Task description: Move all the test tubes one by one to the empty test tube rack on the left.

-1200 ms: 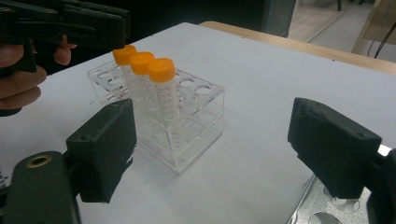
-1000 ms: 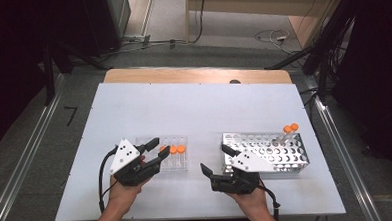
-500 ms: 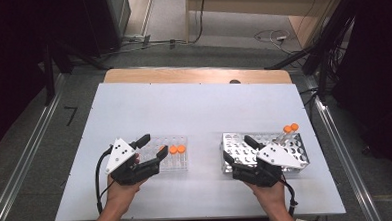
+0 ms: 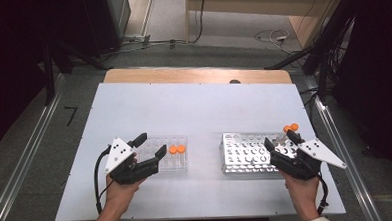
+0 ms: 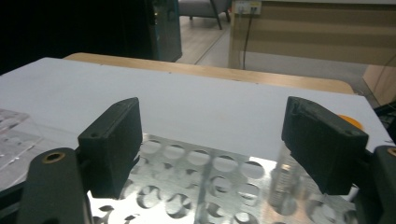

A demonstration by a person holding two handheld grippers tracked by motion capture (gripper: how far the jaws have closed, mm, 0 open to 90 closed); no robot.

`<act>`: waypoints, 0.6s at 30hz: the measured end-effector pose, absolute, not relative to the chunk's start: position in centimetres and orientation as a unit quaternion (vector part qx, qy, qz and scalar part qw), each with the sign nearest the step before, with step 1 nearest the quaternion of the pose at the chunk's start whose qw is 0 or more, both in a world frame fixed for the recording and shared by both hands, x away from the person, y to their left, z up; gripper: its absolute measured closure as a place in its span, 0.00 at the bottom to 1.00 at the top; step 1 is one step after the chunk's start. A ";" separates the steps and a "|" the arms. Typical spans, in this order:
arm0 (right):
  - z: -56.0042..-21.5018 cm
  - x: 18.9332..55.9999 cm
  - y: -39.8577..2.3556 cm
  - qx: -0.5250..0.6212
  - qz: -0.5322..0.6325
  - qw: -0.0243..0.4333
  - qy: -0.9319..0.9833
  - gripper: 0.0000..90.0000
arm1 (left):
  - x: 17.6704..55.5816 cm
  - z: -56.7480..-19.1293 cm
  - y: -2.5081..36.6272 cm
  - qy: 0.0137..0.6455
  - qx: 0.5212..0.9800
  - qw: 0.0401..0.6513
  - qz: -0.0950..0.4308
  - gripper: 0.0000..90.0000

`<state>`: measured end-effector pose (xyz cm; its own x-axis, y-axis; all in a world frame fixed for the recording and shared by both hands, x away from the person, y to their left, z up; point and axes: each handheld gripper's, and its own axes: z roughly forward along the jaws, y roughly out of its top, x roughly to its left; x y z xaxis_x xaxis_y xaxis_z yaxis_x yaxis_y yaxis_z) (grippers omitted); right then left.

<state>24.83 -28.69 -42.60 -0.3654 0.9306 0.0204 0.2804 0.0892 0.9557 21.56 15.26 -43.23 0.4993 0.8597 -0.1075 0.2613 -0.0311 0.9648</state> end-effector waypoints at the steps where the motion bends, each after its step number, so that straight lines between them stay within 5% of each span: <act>1: -42.8 24.9 -29.0 0.460 0.492 0.333 0.659 0.23 | 21.6 -43.2 15.3 0.421 0.666 0.554 0.270 0.30; 18: -45.6 26.6 -30.5 0.495 0.451 0.355 0.652 0.54 | 21.5 -43.2 15.2 0.419 0.669 0.553 0.268 0.30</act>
<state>26.62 -30.53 -45.60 -0.2577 0.9661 -0.0152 0.3255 0.1016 0.9401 21.51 15.19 -43.24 0.5058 0.8562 -0.1056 0.2643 -0.0373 0.9637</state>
